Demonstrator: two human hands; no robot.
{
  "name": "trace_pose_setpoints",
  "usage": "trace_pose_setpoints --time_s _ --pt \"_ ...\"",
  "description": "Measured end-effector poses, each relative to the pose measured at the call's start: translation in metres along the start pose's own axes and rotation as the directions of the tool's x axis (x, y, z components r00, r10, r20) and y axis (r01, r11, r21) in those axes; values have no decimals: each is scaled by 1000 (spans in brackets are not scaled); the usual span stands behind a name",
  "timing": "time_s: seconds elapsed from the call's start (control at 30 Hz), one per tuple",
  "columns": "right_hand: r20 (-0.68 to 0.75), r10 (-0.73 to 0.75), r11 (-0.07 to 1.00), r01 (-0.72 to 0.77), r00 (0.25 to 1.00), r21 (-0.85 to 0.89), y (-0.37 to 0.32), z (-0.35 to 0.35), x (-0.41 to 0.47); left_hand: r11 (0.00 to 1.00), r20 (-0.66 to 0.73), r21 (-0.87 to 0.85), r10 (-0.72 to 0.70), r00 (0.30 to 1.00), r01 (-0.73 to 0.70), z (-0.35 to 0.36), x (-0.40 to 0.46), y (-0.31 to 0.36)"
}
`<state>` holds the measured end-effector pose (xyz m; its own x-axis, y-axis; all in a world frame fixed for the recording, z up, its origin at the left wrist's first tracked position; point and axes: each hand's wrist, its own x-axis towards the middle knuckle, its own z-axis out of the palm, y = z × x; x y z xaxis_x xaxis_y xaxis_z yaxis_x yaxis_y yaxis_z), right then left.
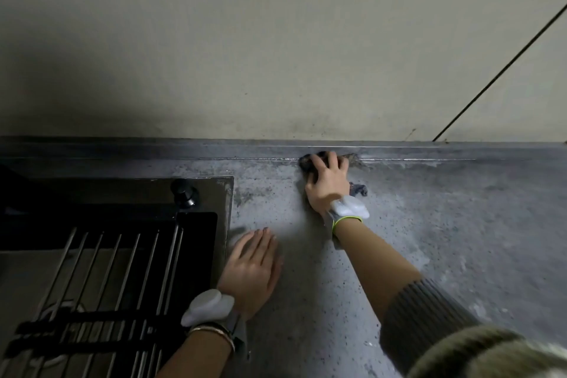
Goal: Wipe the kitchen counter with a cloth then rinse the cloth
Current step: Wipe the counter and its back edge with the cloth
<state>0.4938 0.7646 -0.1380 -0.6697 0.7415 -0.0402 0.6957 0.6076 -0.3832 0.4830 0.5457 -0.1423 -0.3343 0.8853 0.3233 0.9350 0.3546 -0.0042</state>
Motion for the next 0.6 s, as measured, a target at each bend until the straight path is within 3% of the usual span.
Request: trace_pose_setpoints --time_s 0.27,0.43,0.6 --pt "-15 -30 999 30 999 11 0 -4 -19 995 129 -5 -98 987 99 -12 0 6" --pt "22 -77 997 77 997 1 7 -4 -70 970 325 -7 -229 918 244 -25 -16 14" --pt "21 -110 994 110 994 7 12 -4 -127 956 309 -60 -256 916 287 -48 -53 29"
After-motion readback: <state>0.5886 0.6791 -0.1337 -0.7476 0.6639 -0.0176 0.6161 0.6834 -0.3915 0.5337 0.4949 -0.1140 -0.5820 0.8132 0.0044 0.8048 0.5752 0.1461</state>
